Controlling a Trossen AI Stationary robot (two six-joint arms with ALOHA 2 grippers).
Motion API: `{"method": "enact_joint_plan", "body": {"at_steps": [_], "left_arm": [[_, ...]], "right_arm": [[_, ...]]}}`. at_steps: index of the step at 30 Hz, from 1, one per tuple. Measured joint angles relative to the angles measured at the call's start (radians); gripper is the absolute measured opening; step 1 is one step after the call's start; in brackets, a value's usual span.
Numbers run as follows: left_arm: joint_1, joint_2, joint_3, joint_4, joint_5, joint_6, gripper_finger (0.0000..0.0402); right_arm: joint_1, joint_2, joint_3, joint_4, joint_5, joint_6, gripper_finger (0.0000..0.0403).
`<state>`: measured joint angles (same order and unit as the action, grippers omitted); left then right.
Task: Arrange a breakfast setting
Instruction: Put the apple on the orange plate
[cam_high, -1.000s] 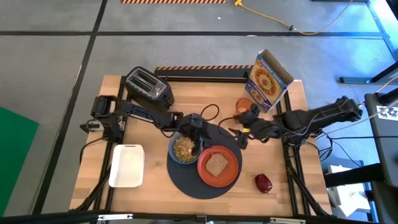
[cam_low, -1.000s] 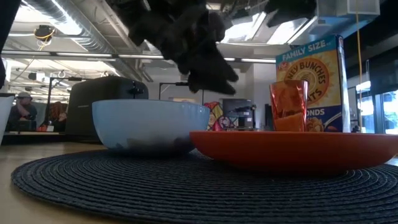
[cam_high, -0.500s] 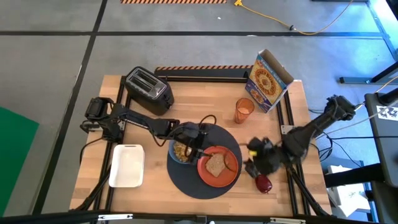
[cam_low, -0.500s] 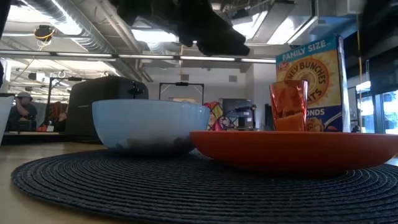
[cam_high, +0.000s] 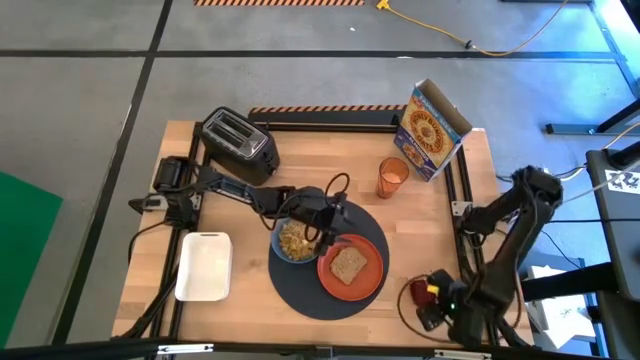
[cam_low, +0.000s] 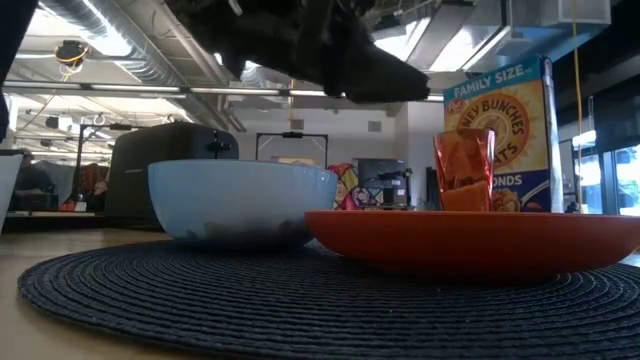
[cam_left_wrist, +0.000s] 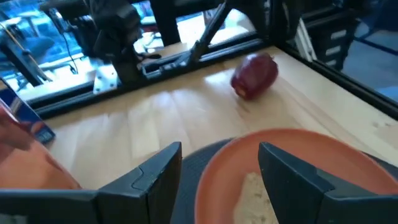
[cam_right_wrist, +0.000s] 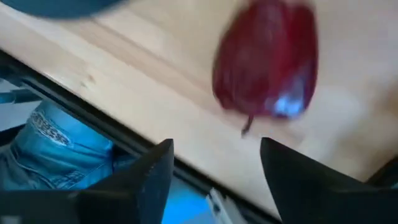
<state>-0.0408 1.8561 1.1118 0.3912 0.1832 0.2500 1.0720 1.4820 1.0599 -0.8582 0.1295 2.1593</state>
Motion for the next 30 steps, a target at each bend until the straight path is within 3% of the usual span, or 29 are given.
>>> {"method": "enact_joint_plan", "body": {"at_steps": [7, 14, 22, 30], "left_arm": [[0.043, 0.011, 0.0, 0.123, 0.02, 0.001, 0.0209], [0.062, 0.01, 0.001, 0.209, 0.13, 0.0, 0.0209], [0.063, 0.01, 0.001, 0.253, 0.141, 0.051, 0.0209], [0.069, 0.01, 0.001, 0.237, 0.141, 0.075, 0.0208]], "right_arm": [[0.041, 0.108, 0.0, 0.184, -0.01, 0.031, 0.0189], [0.041, 0.153, 0.0, 0.09, -0.133, 0.071, 0.017], [0.014, 0.153, 0.0, 0.033, -0.059, 0.055, 0.0166], [-0.019, 0.163, -0.001, -0.007, -0.117, 0.054, 0.0165]]}}
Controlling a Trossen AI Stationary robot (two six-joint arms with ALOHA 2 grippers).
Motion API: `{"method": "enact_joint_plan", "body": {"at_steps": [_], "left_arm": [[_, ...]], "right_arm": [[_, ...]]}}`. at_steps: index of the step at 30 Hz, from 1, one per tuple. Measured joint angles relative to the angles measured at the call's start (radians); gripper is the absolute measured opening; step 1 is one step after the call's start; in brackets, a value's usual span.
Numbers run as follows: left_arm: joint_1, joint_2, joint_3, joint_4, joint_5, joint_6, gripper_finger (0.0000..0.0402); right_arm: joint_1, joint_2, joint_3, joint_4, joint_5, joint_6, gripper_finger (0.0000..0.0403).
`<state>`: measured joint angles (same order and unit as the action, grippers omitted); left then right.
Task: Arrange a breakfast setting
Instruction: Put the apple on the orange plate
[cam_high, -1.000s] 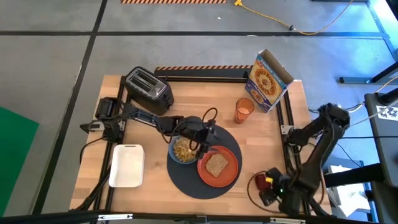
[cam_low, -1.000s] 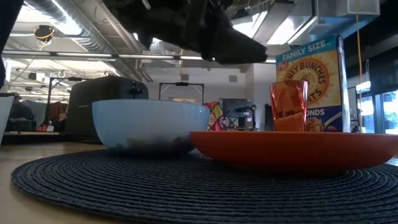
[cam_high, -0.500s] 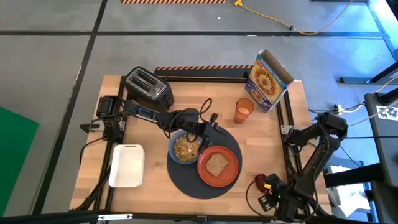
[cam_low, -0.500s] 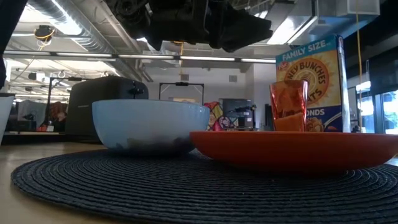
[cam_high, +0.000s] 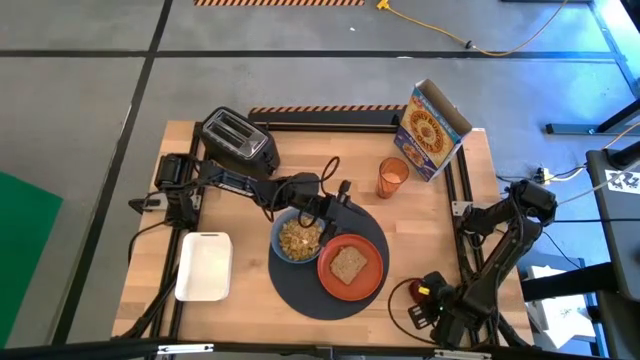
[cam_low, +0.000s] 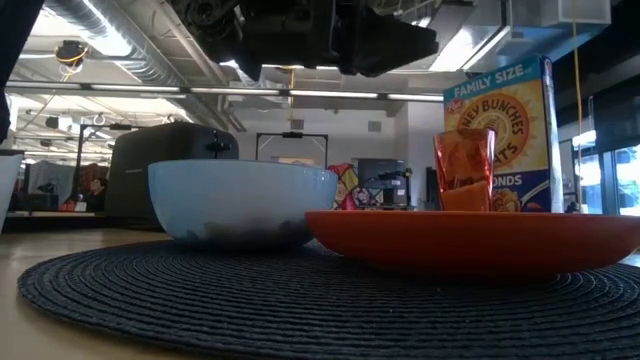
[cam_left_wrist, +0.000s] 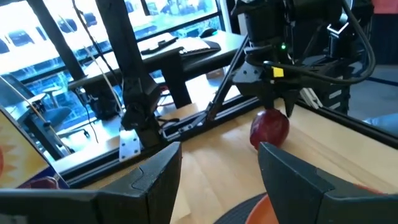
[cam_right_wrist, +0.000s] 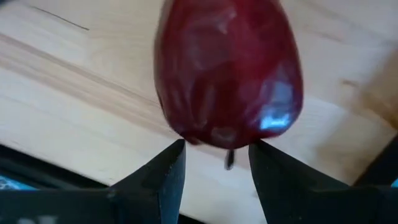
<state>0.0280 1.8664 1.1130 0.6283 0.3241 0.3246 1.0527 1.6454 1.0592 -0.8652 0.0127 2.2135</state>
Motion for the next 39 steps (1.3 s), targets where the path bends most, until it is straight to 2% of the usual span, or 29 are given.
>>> {"method": "enact_joint_plan", "body": {"at_steps": [6, 15, 22, 36, 39], "left_arm": [[0.0, 0.0, 0.0, -0.018, 0.0, -0.004, 0.0208], [-0.002, 0.0, 0.0, -0.058, -0.023, -0.009, 0.0208], [-0.002, 0.0, 0.0, -0.061, -0.027, -0.027, 0.0208], [-0.003, 0.0, 0.0, -0.061, -0.027, -0.027, 0.0208], [-0.003, 0.0, 0.0, -0.061, 0.016, -0.014, 0.0208]], "right_arm": [[0.0, 0.0, 0.0, -0.026, -0.018, -0.025, 0.0152], [0.0, 0.0, 0.0, -0.104, -0.033, -0.137, 0.0055], [0.0, 0.0, -0.001, -0.139, -0.032, -0.154, 0.0008], [0.0, -0.002, -0.001, -0.046, -0.032, -0.151, 0.0002], [0.0, -0.027, -0.001, -0.01, 0.001, -0.151, 0.0002]]}}
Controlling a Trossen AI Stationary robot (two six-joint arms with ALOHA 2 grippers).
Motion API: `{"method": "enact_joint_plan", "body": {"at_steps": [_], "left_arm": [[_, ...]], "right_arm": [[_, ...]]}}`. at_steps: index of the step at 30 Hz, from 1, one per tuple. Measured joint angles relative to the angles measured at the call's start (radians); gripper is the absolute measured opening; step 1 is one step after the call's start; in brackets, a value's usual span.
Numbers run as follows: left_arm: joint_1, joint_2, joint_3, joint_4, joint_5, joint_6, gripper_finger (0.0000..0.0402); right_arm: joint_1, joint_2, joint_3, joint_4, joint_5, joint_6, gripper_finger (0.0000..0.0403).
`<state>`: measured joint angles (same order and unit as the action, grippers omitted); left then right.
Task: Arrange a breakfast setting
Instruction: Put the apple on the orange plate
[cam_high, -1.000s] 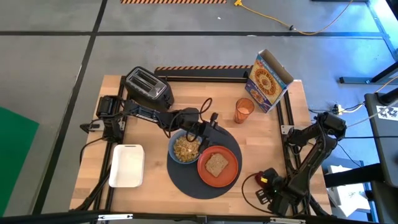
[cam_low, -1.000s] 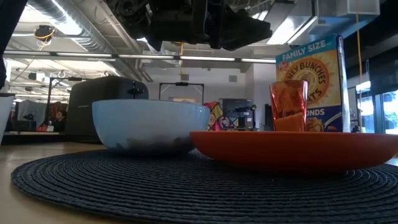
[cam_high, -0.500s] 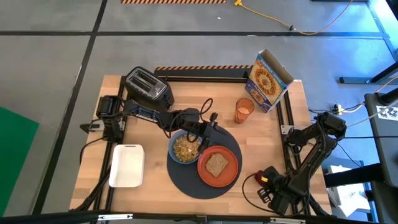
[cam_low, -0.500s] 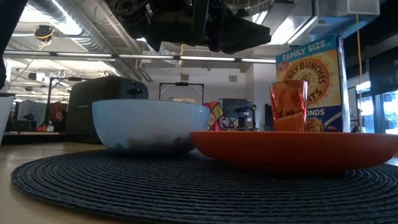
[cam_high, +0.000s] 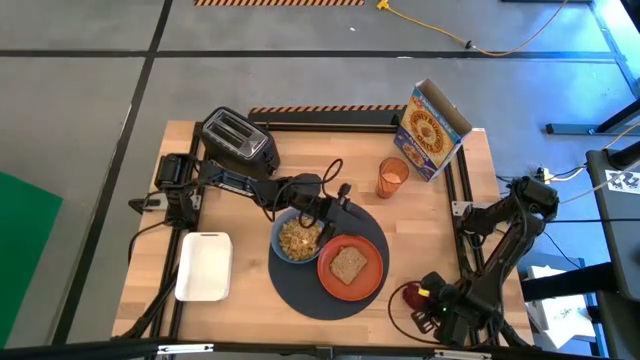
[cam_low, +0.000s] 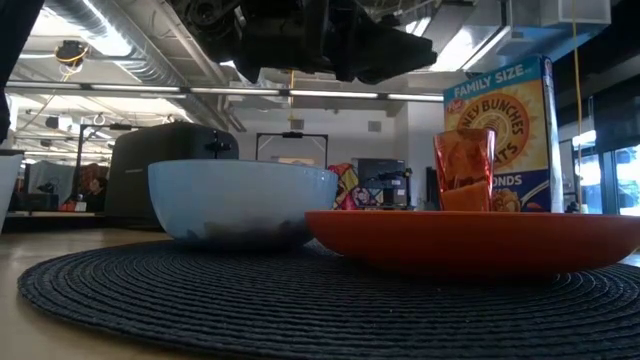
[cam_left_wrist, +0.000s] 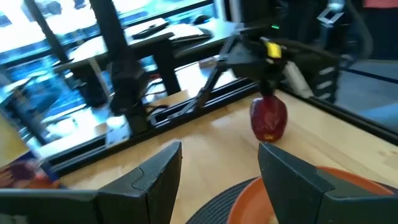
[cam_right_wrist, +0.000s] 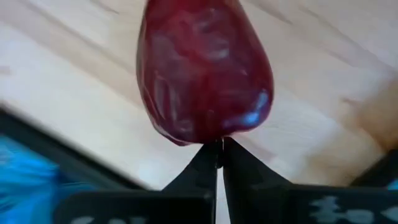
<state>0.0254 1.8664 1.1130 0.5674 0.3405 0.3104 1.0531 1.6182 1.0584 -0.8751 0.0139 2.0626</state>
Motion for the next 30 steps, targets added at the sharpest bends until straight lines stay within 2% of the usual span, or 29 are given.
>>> {"method": "enact_joint_plan", "body": {"at_steps": [4, 8, 12, 15, 19, 22, 30], "left_arm": [[-0.009, 0.0, 0.0, 0.001, 0.089, 0.042, 0.0208], [-0.038, 0.0, 0.0, -0.015, 0.096, 0.118, 0.0208], [-0.079, 0.0, 0.0, -0.061, 0.031, 0.207, 0.0219], [-0.117, 0.0, 0.0, -0.058, -0.085, 0.279, 0.0237], [-0.161, 0.0, 0.0, -0.031, -0.243, 0.391, 0.0266], [-0.184, 0.0, 0.001, -0.025, -0.321, 0.48, 0.0288], [-0.215, 0.0, 0.001, -0.047, -0.385, 0.546, 0.0333]], "right_arm": [[-0.014, -0.064, 0.0, 0.011, 0.112, 0.007, 0.0001], [-0.052, -0.142, 0.0, -0.015, 0.238, 0.084, 0.0001], [-0.113, -0.212, 0.001, 0.001, 0.355, 0.076, 0.0001], [-0.17, -0.249, 0.001, -0.009, 0.415, 0.045, 0.0001], [-0.27, -0.269, 0.001, -0.011, 0.419, -0.034, 0.0001], [-0.351, -0.27, 0.001, 0.03, 0.41, -0.115, 0.0005], [-0.512, -0.27, 0.001, 0.26, 0.329, -0.398, 0.0027]]}}
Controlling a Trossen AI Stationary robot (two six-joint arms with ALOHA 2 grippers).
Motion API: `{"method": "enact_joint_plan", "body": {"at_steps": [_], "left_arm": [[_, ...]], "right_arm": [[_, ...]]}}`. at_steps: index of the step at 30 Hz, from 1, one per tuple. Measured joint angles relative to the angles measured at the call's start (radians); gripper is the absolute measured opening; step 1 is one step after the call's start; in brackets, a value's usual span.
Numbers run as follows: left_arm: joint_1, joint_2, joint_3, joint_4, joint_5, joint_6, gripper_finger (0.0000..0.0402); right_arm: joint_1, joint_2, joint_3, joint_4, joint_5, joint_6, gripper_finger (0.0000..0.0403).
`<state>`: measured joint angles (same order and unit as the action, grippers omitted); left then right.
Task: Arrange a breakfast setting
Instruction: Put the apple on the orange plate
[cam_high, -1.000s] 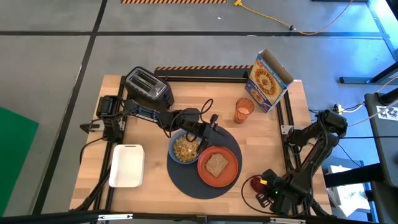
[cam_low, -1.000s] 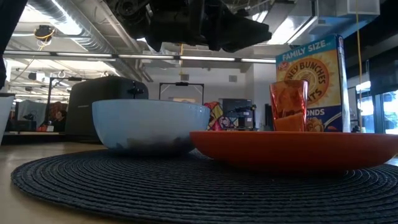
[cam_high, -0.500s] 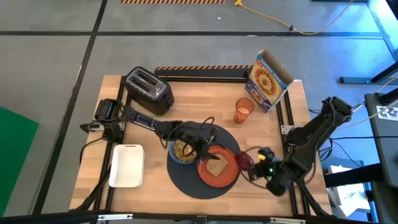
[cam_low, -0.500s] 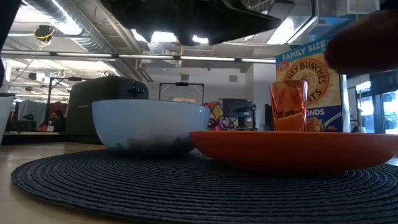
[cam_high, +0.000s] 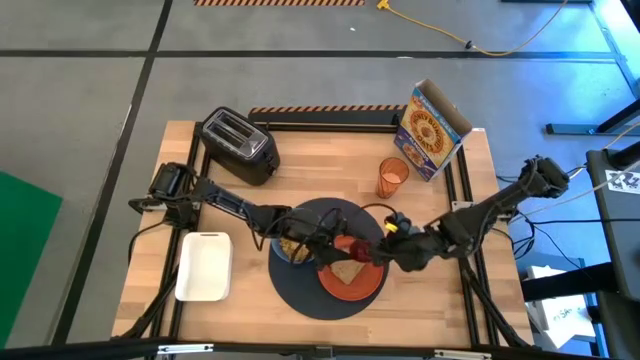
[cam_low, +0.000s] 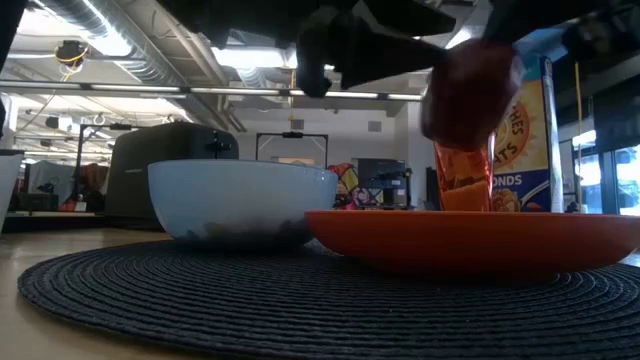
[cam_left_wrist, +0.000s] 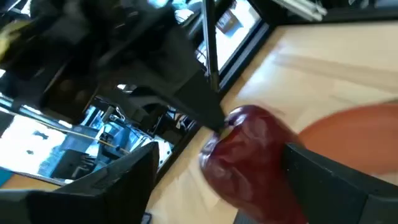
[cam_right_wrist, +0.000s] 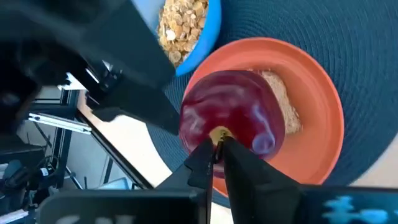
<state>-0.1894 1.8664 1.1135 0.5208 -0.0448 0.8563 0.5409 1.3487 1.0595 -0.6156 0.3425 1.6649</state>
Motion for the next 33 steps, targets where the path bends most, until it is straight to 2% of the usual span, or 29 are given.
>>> {"method": "enact_joint_plan", "body": {"at_steps": [5, 12, 19, 22, 28, 33], "left_arm": [[-0.015, 0.0, 0.0, -0.063, -0.028, 0.062, 0.035], [-0.003, 0.0, 0.0, -0.067, -0.006, -0.14, 0.0356], [0.039, 0.0, 0.0, -0.098, 0.078, -0.253, 0.0356], [0.053, 0.0, 0.0, -0.112, 0.141, -0.3, 0.0356], [0.087, 0.0, 0.0, -0.114, 0.347, -0.462, 0.0357], [0.11, 0.0, 0.0, -0.109, 0.37, -0.593, 0.0357]], "right_arm": [[-0.05, 0.0, 0.0, 0.001, -0.067, -0.068, 0.0019], [-0.057, 0.0, 0.0, -0.001, -0.083, -0.104, 0.0003], [-0.044, 0.02, 0.0, -0.063, -0.157, -0.104, 0.0003], [-0.043, 0.023, 0.0, -0.058, -0.153, -0.102, 0.0003], [-0.044, 0.024, 0.0, -0.059, -0.112, -0.145, 0.0003], [-0.044, 0.024, 0.0, -0.059, -0.09, -0.27, 0.0003]]}}
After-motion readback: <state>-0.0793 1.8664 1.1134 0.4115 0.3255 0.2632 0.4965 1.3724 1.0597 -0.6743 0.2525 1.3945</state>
